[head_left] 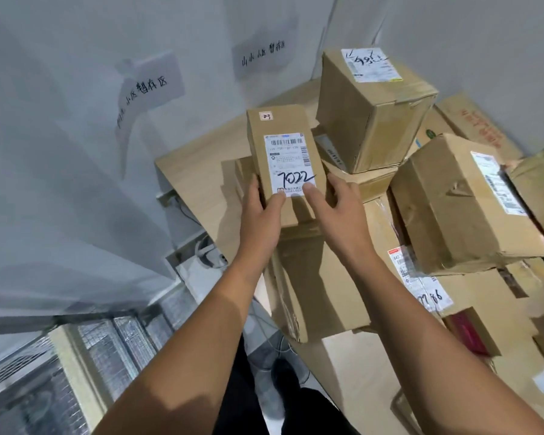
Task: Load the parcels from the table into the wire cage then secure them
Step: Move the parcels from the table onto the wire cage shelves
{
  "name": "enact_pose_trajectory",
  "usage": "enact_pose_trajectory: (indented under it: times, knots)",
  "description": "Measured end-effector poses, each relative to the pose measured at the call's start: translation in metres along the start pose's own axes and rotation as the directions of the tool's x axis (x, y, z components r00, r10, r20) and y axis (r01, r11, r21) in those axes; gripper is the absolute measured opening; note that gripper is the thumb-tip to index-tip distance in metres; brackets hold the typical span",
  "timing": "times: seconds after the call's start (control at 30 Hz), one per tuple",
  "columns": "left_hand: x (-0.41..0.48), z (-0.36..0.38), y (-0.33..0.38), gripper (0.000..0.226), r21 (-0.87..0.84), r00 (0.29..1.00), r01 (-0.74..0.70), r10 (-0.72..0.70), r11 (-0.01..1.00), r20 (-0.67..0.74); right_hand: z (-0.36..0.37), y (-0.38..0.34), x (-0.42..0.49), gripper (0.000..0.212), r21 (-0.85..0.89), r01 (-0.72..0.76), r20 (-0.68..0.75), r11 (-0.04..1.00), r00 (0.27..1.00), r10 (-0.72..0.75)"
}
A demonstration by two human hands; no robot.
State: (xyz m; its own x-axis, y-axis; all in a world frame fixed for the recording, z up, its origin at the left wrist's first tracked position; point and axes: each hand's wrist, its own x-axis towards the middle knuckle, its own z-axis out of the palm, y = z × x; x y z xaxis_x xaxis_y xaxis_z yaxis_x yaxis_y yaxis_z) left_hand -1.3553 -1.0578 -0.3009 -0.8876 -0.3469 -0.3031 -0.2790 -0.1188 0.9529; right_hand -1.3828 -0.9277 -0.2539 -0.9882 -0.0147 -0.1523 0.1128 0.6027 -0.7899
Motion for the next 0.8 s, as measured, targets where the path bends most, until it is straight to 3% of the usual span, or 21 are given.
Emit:
enact_pose_trajectory:
  times: [0.1, 0.23, 0.4, 0.53, 0.67, 0.8]
  knots:
    - [-0.016, -0.004, 0.001, 0.043, -0.111, 0.999, -0.041, 0.040, 0.993, -0.011, -0.002, -0.004, -0.013, 0.062, 0.106, 0.014, 0.018, 0.994, 1.000, -0.016]
    - [-0.057, -0.017, 0.001, 0.062, -0.188, 0.988, -0.111, 0.089, 0.976, -0.123, -0.006, -0.005, -0.041, 0.058, 0.207, 0.090, 0.090, 0.974, 0.990, -0.111]
    - [-0.142, -0.047, -0.017, 0.060, -0.232, 0.945, -0.185, 0.109, 0.955, -0.307, 0.005, -0.004, -0.093, 0.054, 0.318, 0.168, 0.310, 0.933, 0.912, -0.270]
    - [-0.218, -0.079, -0.048, 0.064, -0.240, 0.867, -0.235, 0.092, 0.942, -0.490, 0.035, -0.002, -0.152, 0.070, 0.283, 0.275, 0.464, 0.919, 0.799, -0.382]
    - [-0.299, -0.122, -0.082, 0.067, -0.218, 0.750, -0.271, 0.063, 0.938, -0.658, 0.076, -0.008, -0.226, 0.067, 0.305, 0.372, 0.626, 0.877, 0.615, -0.479]
    - [-0.373, -0.160, -0.121, 0.061, -0.219, 0.597, -0.287, -0.005, 0.933, -0.802, 0.123, -0.013, -0.298, 0.061, 0.294, 0.400, 0.767, 0.868, 0.444, -0.464]
